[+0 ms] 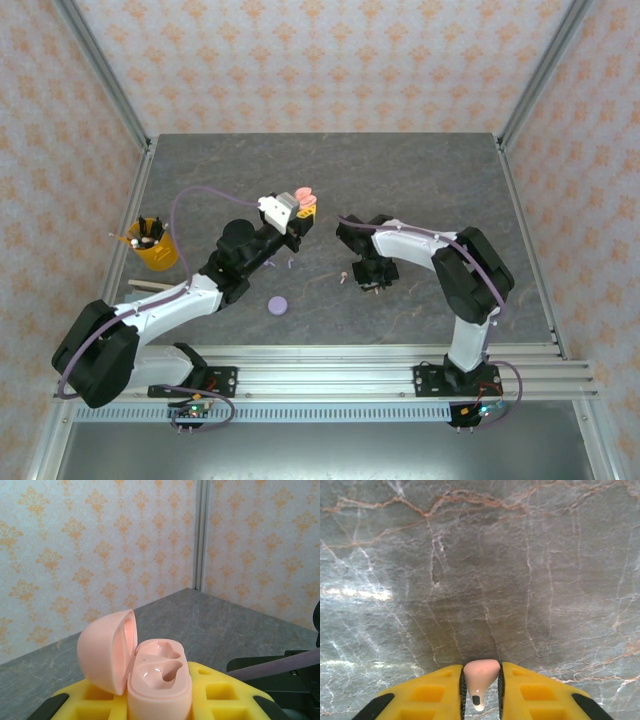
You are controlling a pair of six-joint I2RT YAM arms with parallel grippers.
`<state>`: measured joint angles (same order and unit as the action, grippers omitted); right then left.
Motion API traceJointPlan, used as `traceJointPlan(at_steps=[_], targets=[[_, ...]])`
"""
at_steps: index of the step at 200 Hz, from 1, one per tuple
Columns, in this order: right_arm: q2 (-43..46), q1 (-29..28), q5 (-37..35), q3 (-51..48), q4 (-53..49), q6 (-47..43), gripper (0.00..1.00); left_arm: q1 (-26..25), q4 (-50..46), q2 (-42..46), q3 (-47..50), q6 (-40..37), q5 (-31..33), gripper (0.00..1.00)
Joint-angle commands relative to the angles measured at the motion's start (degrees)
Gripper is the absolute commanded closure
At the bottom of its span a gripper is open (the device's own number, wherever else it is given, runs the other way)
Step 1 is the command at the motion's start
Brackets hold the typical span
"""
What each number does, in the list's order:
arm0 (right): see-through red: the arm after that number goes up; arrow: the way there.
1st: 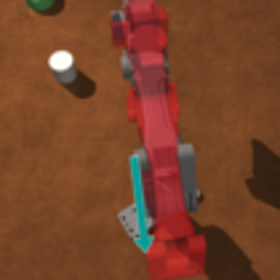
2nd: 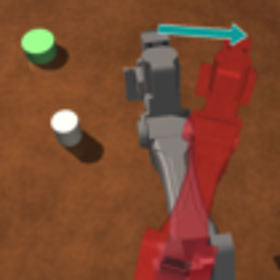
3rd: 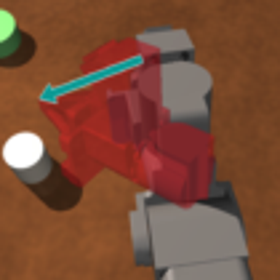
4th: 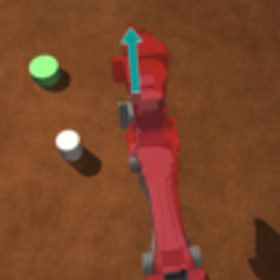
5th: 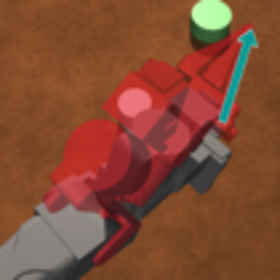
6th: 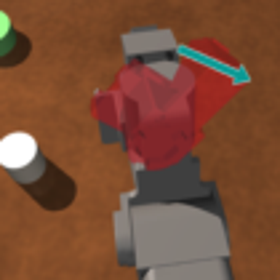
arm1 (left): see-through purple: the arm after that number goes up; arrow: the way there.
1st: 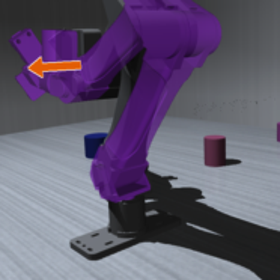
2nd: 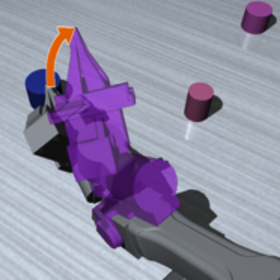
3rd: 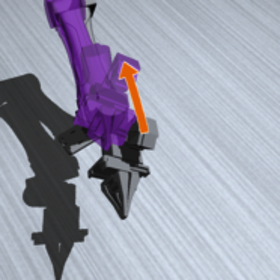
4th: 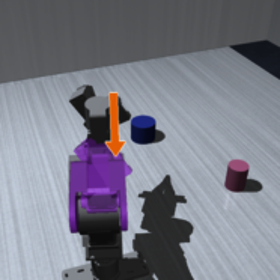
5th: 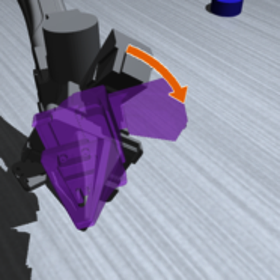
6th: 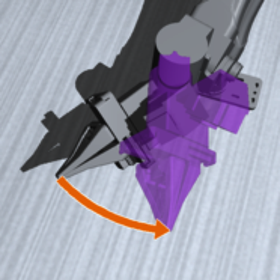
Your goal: Insert the wireless bluetooth earbuds into the charging case
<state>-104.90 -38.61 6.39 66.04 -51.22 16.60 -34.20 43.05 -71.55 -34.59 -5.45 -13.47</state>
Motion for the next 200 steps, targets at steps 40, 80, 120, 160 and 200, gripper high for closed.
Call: traceJointPlan(at_steps=[40, 80, 120, 160, 200], targets=[[-1.4, 0.3, -2.0, -0.7, 1.1, -0.9, 0.84, -0.4, 1.0, -0.7, -1.5, 0.4, -0.8, 1.0], [2.3, 0.5, -1.4, -4.0, 3.9, 0.5, 0.86, -0.4, 0.9, -0.8, -1.6, 0.4, -0.9, 1.0], [8.8, 0.5, 0.3, -8.3, 10.2, 2.0, 0.88, -0.4, 0.6, -1.0, -1.8, 0.4, -1.1, 1.0], [15.7, 0.6, 0.0, -12.4, 15.9, 2.9, 0.88, -0.3, 0.4, -0.9, -1.8, 0.6, -1.3, 1.0], [16.7, 0.6, -0.7, -13.1, 16.4, 3.1, 0.89, -0.3, 0.5, -0.9, -2.1, 1.0, -1.3, 1.0]])
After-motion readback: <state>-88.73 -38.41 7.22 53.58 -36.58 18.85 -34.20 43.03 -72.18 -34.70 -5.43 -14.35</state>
